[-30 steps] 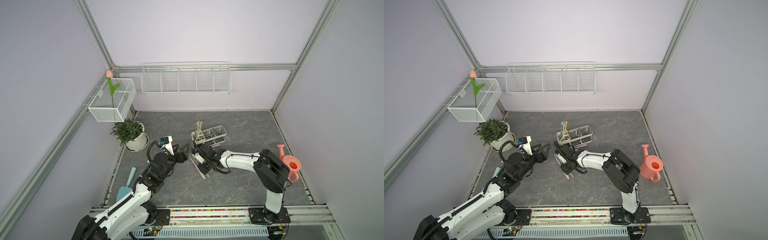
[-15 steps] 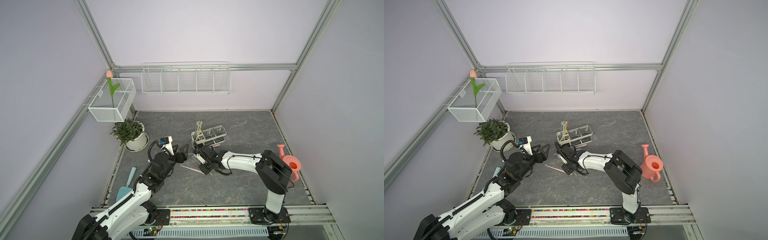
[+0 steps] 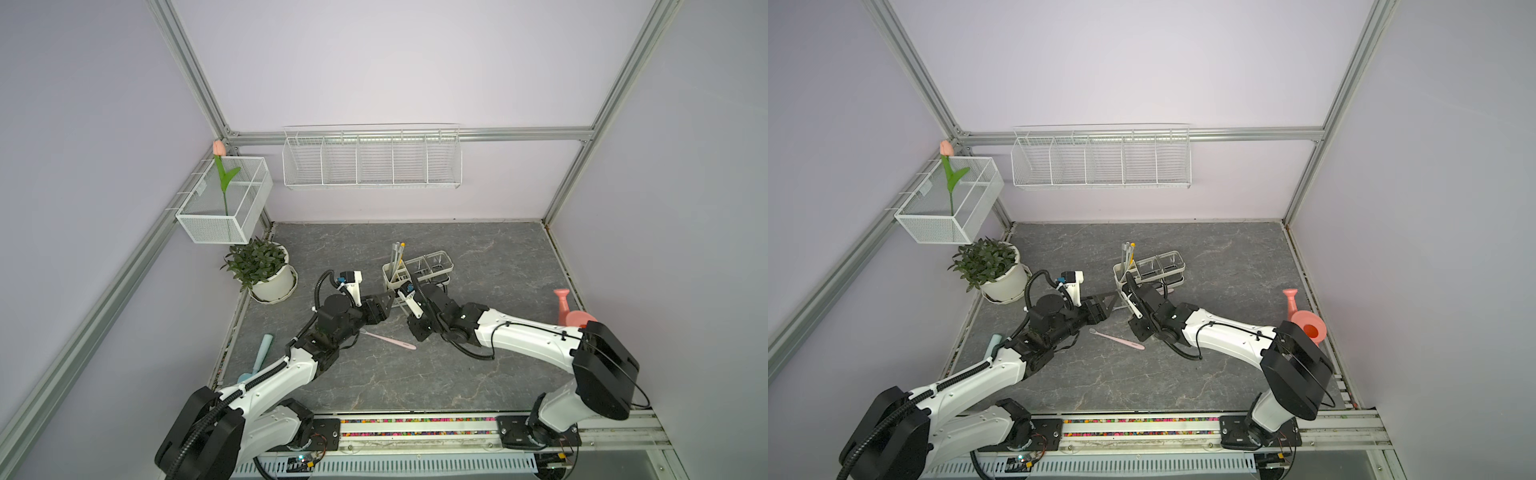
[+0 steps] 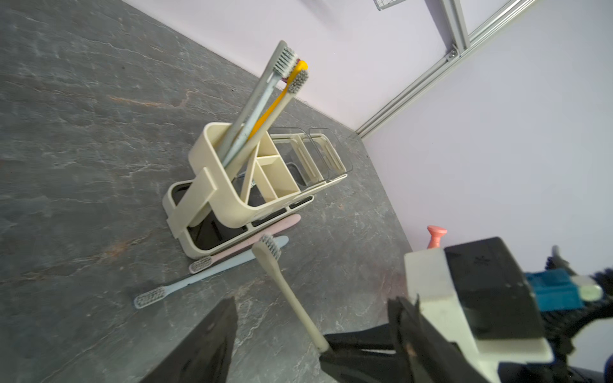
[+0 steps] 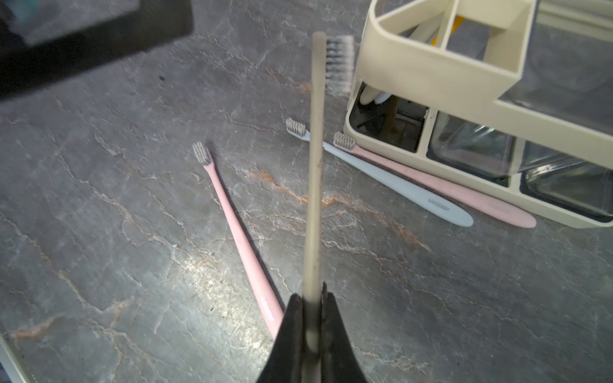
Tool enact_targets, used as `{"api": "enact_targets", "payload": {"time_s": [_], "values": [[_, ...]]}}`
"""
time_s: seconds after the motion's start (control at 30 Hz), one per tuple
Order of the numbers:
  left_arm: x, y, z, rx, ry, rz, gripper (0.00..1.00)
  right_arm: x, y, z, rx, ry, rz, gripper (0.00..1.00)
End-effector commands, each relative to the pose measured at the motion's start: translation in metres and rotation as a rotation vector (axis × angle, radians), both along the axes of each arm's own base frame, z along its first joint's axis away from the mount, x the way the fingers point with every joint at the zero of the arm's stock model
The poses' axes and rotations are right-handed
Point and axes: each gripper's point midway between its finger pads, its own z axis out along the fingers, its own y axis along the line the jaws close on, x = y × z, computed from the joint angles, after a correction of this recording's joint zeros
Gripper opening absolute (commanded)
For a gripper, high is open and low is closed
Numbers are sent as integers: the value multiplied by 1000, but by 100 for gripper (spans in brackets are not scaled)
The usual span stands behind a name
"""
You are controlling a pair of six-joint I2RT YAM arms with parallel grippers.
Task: Place the toothbrush into the toothbrush holder
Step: Pick up the toothbrush from the center of the board.
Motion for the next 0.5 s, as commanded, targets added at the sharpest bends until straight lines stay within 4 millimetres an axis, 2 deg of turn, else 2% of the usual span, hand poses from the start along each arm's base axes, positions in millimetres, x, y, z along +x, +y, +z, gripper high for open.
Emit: {"api": "enact_targets", "payload": {"time_s": [0.0, 0.17, 0.47], "values": [[-1, -17, 34, -156, -47, -69, 75, 1, 0, 12, 52, -30, -17, 7], [-3, -33, 35, -174, -35, -123, 75, 1, -3, 21, 77, -56, -24, 7], [6, -44, 26, -163, -13, -128, 75, 4, -6, 43, 97, -122, -14, 7]]}}
